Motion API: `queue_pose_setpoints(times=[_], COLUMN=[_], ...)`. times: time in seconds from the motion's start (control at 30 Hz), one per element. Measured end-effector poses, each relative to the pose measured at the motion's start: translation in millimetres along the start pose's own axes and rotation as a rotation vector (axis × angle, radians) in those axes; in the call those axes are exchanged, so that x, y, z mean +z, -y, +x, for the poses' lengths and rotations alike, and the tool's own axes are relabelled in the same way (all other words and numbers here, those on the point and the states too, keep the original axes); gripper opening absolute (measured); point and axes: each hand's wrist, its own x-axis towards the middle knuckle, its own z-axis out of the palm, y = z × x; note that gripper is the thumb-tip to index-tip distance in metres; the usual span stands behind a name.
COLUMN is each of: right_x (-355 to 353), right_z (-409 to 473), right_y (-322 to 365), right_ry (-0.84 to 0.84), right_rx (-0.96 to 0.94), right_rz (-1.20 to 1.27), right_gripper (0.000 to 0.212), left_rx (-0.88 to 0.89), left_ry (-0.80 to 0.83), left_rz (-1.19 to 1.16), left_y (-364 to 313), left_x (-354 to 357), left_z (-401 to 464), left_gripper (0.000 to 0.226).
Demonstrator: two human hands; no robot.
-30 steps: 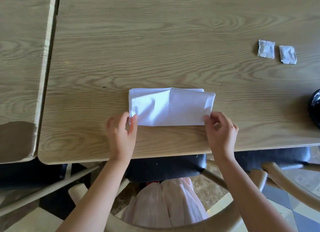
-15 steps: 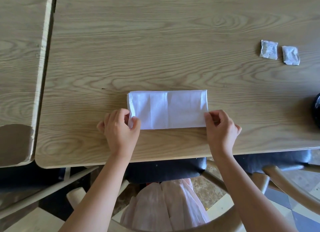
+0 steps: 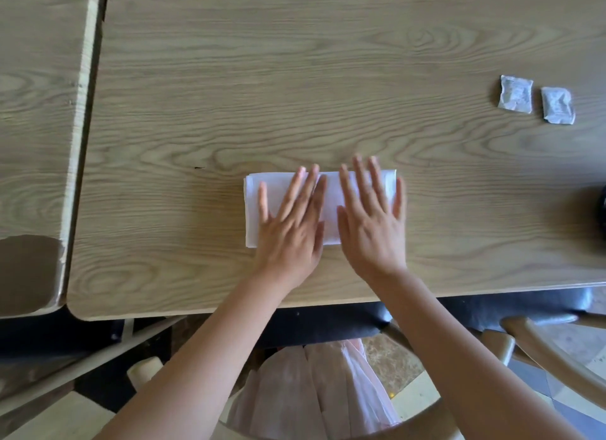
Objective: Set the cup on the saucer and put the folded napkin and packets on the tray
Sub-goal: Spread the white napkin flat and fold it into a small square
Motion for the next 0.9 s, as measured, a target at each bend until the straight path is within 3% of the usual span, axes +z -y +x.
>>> queue_pose_setpoints(times=[0.1,0.3,0.6,0.77,0.9], right_x=[13.0,12.7,2.8,-2.1,-7.3], right_z=[8.2,9.2,5.5,-11.8,-41.6], right_y=[2.1,-24.2,-55.8,-58.2,-51.8], right_ry=[0.17,0.206,0.242,0.259,0.269], right_rx=[-0.034,-0.14,-0.085,-0.048,0.032], right_rz=[0.041,-0.086,-0.144,-0.134,-0.16], right_gripper=[0.051,0.06,0.066,0.069,0.073], left_rx=[0.012,0.081,0.058,0.249,0.497], left_ry=[0.122,0.125,0.141,0.171,0.188], left_rz=[0.092,0.158,0.144,0.18,0.356], left_y=[4.2,31.5,77.2,92.0,106.3], left_x=[8.7,10.9,-9.2,-13.9,-18.3], left_z=[9.5,10.6,-6.2,14.4,63.8], left_gripper=[0.057,0.064,0.069,0.065,0.055])
